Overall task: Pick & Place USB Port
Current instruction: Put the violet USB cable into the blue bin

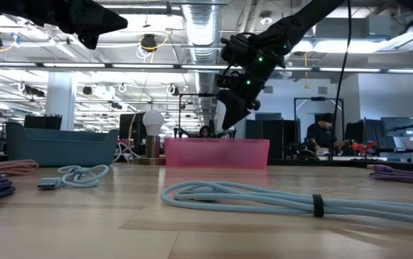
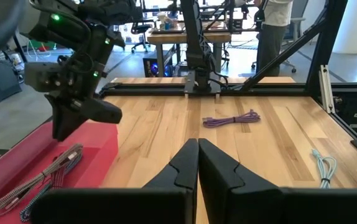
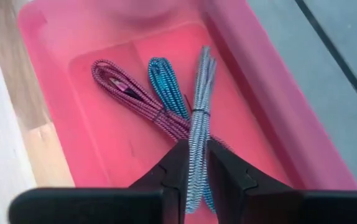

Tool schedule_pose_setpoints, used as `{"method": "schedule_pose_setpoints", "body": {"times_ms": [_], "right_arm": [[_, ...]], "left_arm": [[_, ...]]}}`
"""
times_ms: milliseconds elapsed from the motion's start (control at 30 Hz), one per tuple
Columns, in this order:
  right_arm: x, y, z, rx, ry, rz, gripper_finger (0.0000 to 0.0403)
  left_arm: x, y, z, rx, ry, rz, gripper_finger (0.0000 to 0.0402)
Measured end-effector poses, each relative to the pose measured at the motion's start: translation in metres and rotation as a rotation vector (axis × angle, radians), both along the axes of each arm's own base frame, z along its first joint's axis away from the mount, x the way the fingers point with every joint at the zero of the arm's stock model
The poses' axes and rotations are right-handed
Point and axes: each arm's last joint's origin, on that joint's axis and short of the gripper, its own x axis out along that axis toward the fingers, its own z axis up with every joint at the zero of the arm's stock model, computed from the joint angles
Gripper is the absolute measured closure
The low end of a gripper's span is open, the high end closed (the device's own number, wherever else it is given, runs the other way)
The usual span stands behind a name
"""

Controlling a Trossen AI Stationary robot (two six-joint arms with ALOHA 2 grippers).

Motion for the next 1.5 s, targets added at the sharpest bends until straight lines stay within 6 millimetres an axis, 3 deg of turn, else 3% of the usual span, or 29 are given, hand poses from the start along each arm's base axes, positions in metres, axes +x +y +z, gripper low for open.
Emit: {"method": "schedule_pose_setpoints", "body": {"times_ms": [167,333,667,833,1000,1500], "right_arm": [[0.0,0.009,0.022,-0.002,0.03,0.063,0.036],[-0.013,0.041,0.052,0.013,0.06,0.224,0.0381],[-0.067,0.098,0.132,-0.007,-0.051,0.294,0.04],[-0.096,0.12,0.157,0.026,-0.107,0.285,0.04],[-0.112,0.135,0.163,0.058,-0.119,0.263,0.0402],[-0.164,0.162,0.122,0.154,-0.091,0.041,0.0402]], "left_arm": [[0.0,0.0,0.0,0.0,0.0,0.0,0.0389],[0.0,0.0,0.0,0.0,0.0,0.0,0.0389],[0.0,0.0,0.0,0.001,0.0,0.0,0.0389],[0.0,0.0,0.0,0.004,0.0,-0.001,0.0389],[0.0,0.0,0.0,0.004,0.001,0.0,0.0389],[0.0,0.0,0.0,0.004,0.001,-0.001,0.0389]]}}
